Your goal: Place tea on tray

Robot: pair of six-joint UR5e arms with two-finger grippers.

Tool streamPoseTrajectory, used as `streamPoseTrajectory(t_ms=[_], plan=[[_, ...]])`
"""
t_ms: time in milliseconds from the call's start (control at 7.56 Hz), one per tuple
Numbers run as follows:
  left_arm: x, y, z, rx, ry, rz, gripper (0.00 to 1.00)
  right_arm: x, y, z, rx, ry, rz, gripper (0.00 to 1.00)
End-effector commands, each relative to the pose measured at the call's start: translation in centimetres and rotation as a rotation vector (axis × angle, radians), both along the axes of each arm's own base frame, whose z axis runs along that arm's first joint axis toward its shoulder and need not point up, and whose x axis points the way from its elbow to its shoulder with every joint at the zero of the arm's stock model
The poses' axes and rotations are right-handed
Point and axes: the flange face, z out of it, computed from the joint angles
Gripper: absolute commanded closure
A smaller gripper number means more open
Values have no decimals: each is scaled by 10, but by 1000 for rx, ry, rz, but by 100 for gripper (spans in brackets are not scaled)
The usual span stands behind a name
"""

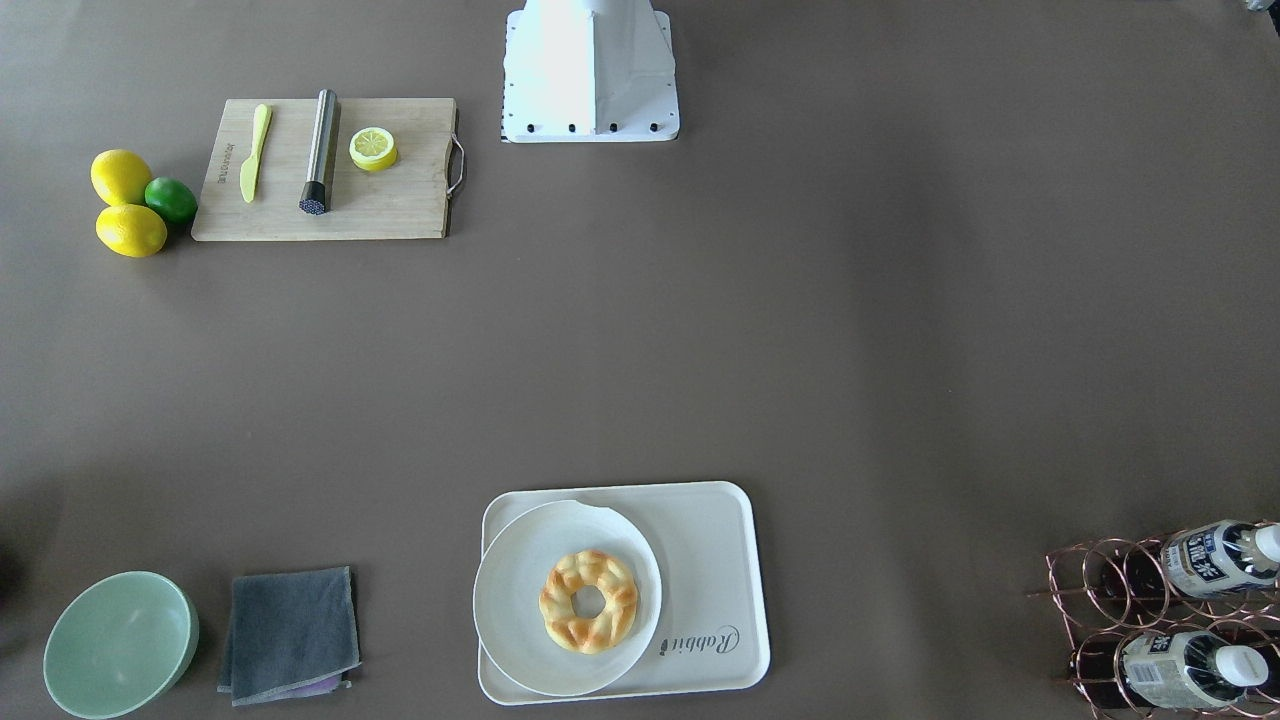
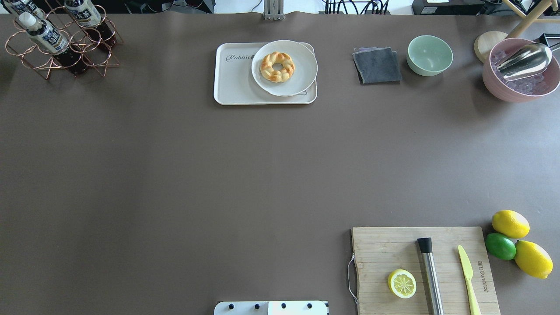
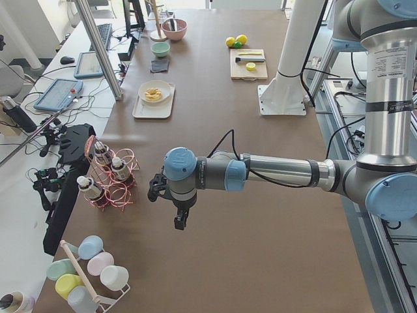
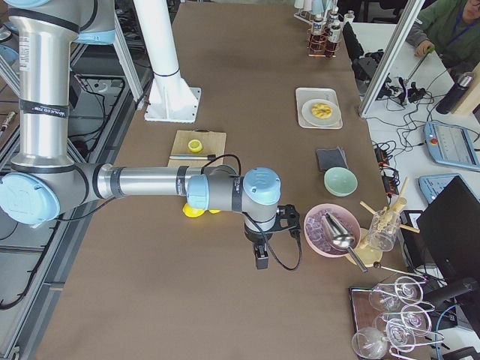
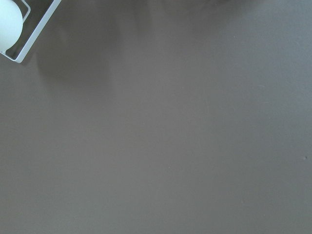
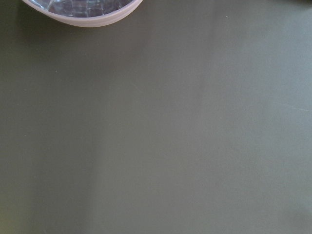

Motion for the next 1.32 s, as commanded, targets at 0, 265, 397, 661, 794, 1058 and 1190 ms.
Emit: streamPoseTrajectory(t_ms=[0,265,397,661,794,1058,1190], plan=[[-4,-14,-29,68,16,-13,1,20,4,-11,115,-7,-63,0],[-15,-38,-70,120,82,-91,0,27,-4,-32,157,-48,-36,0],[-12,-41,-82,146,137,-147,0,26,-12,-44,239,-55,-38,0],[-5,-45,-100,252,177,-209,0,8,-45,-72,347,-49,-82,0],[23,-80,-113,276,183,-159,2,7,-55,-83,353,-53,-71,0],[41,-99,-116,269,198,-150,0,-26,-75,-105,271,-92,5,0],[41,-122,-126,267,178,-212,0,-51,-78,-111,251,-108,-10,0]])
